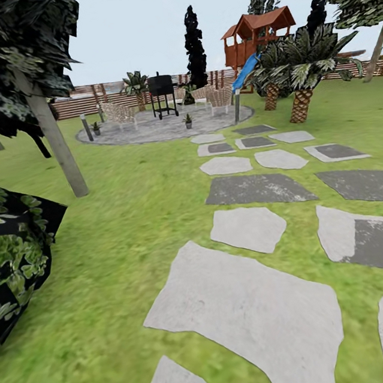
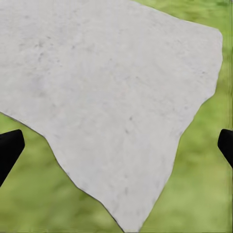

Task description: Pick up the pesticide atomizer in the garden and spray insectifuge to fully cover both potted plants in the garden.

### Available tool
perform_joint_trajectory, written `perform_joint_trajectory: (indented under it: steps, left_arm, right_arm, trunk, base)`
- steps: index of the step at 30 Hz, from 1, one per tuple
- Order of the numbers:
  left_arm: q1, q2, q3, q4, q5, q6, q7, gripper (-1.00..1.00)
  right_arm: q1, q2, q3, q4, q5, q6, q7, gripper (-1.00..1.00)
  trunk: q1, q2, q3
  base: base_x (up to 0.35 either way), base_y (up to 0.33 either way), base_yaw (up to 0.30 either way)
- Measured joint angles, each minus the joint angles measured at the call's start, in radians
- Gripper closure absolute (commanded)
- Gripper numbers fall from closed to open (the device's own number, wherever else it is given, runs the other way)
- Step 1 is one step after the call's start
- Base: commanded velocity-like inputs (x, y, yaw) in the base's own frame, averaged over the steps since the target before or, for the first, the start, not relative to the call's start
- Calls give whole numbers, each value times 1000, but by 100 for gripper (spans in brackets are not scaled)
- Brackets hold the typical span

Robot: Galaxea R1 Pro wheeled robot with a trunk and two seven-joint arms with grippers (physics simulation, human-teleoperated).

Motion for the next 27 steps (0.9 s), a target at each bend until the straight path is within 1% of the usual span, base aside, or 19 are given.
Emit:
perform_joint_trajectory:
  steps: [3,6,27]
  left_arm:
    - [0,0,-1,1,1,0,0,100]
    - [0,0,0,1,5,0,0,100]
    - [0,0,3,-1,10,-1,1,100]
  right_arm:
    - [0,0,0,0,0,0,0,-100]
    - [0,0,-1,1,-1,0,0,-100]
    - [0,-1,-1,1,-1,-2,-3,-100]
  trunk:
    - [0,0,0]
    - [0,0,0]
    - [0,0,0]
  base:
    - [290,-195,-214]
    - [293,-182,-74]
    - [296,-175,-3]
